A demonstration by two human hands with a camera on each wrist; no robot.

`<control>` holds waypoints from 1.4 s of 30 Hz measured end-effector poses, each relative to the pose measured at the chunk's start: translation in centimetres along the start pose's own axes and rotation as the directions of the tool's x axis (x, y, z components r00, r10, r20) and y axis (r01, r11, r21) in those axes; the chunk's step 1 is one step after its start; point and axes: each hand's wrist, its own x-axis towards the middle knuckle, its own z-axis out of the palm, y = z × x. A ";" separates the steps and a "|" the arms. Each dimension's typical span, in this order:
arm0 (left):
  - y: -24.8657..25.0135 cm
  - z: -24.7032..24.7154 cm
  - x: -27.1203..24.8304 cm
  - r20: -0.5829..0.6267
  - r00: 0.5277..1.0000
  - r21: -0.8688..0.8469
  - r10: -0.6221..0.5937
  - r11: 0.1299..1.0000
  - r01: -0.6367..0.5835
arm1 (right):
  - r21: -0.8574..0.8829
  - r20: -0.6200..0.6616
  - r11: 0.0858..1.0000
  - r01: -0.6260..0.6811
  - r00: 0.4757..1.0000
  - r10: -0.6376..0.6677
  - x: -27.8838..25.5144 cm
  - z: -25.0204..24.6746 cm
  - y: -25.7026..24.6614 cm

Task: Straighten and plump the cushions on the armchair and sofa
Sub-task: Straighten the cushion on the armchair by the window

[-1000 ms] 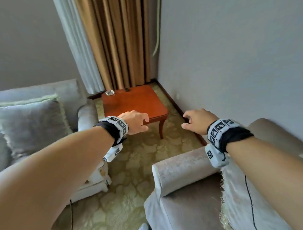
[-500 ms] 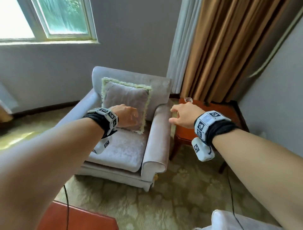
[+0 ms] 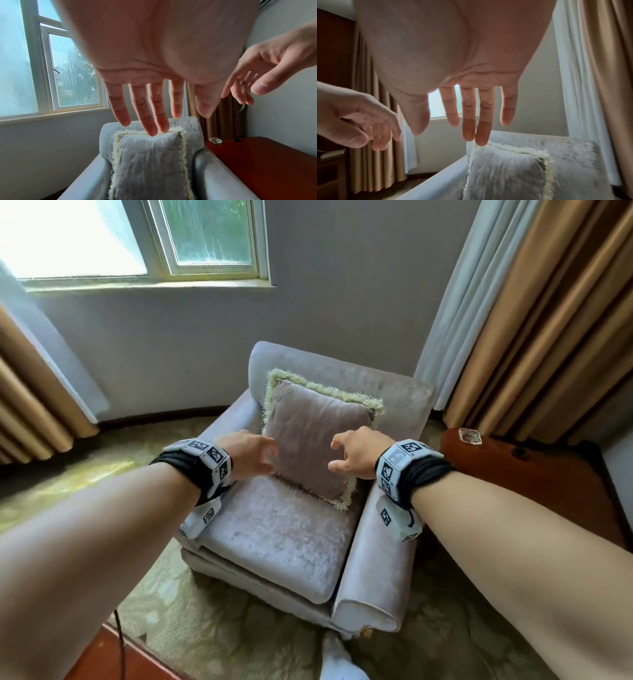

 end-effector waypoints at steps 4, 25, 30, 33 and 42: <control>-1.7 -1.7 5.3 -0.006 0.999 -0.008 -0.040 0.999 0.040 | 0.019 -0.003 0.999 0.026 1.000 -0.026 6.8 -1.0 2.0; -18.5 2.8 32.8 0.170 0.971 -0.063 0.171 0.985 -0.162 | 0.130 0.153 0.969 -0.208 0.970 0.188 33.1 2.2 3.1; -22.9 6.6 38.8 0.234 0.944 -0.127 0.234 0.970 -0.209 | 0.232 0.223 0.898 -0.375 0.919 0.326 37.1 6.6 2.0; -24.0 9.4 41.3 0.230 0.939 -0.198 0.254 0.957 -0.211 | 0.348 0.212 0.828 -0.439 0.897 0.387 37.4 9.5 2.0; -24.4 17.7 49.4 -0.197 0.976 -0.470 0.096 0.864 -0.180 | 0.676 -0.121 0.604 -0.422 0.744 0.657 40.1 19.6 7.4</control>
